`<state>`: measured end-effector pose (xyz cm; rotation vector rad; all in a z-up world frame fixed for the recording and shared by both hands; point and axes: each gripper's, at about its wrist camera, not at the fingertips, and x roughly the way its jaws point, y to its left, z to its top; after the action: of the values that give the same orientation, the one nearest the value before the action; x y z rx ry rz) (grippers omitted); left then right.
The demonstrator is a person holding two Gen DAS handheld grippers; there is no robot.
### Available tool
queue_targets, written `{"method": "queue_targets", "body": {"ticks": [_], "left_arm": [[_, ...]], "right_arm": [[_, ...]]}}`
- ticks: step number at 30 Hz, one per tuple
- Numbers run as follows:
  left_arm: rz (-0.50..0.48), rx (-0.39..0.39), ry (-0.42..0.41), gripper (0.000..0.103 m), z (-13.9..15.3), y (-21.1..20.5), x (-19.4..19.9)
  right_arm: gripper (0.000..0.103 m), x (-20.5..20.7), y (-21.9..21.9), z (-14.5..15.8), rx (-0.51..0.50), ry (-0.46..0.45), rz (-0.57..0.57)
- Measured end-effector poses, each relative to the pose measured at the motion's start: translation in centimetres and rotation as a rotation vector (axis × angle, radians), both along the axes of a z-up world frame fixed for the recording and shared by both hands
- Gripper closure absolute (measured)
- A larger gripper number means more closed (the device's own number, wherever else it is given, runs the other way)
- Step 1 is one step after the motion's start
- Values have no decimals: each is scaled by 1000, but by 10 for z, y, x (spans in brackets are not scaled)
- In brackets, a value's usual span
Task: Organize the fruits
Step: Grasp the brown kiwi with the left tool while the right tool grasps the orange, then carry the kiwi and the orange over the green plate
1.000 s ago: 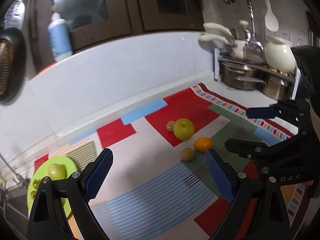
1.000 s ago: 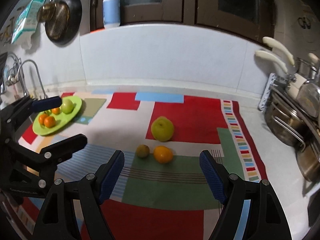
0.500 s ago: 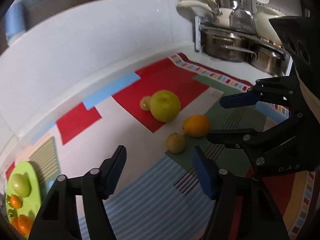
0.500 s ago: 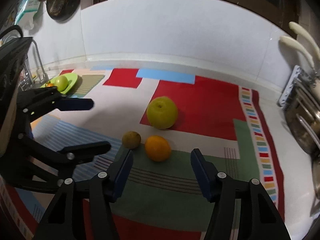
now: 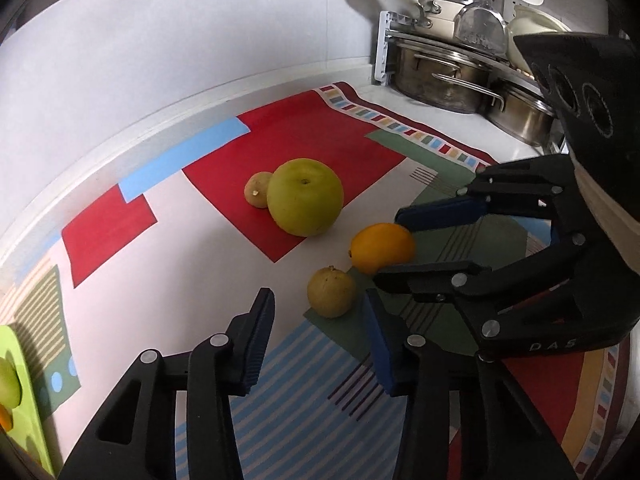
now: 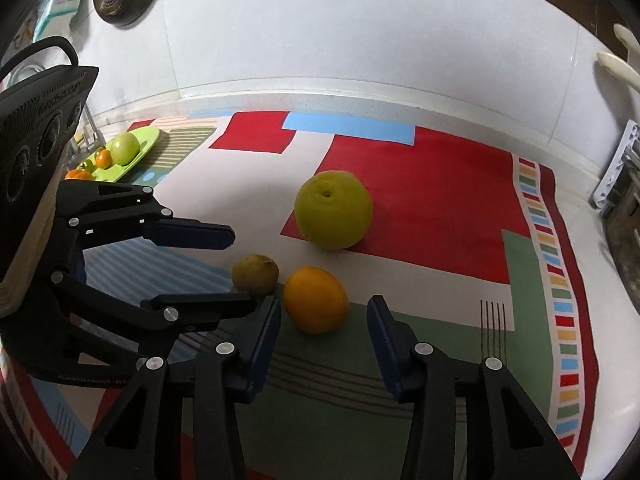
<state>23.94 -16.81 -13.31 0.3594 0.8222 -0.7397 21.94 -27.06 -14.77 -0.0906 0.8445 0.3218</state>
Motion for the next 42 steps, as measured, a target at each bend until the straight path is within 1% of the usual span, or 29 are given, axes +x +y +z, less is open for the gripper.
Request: {"method": "queue_targets", "body": {"ticks": [1, 3, 4, 6, 10, 16, 24, 33, 42], "left_arm": [[0, 1, 5, 62, 0, -1, 1], [3, -2, 14, 67, 0, -2, 3], [3, -6, 22, 69, 0, -3, 4], [5, -13, 39, 76, 0, -3, 6], [18, -11, 42, 76, 1, -2, 5], [74, -15, 48, 76, 3, 4, 1], [141, -38, 36, 76, 16, 16, -14], [221, -81, -40, 76, 46, 44, -41], [333, -129, -99, 76, 70, 88, -68]], "right_arm": [[62, 1, -1, -1, 9, 7, 6], [68, 2, -1, -2, 23, 18, 12], [68, 3, -2, -3, 29, 22, 15], [68, 2, -3, -3, 35, 20, 9], [68, 0, -6, -4, 53, 16, -21], [69, -5, -12, -2, 83, 1, -85], [69, -23, -10, 12, 117, -35, -124], [69, -43, 6, 39, 150, -101, -138], [69, -65, 39, 70, 178, -181, -88]]}}
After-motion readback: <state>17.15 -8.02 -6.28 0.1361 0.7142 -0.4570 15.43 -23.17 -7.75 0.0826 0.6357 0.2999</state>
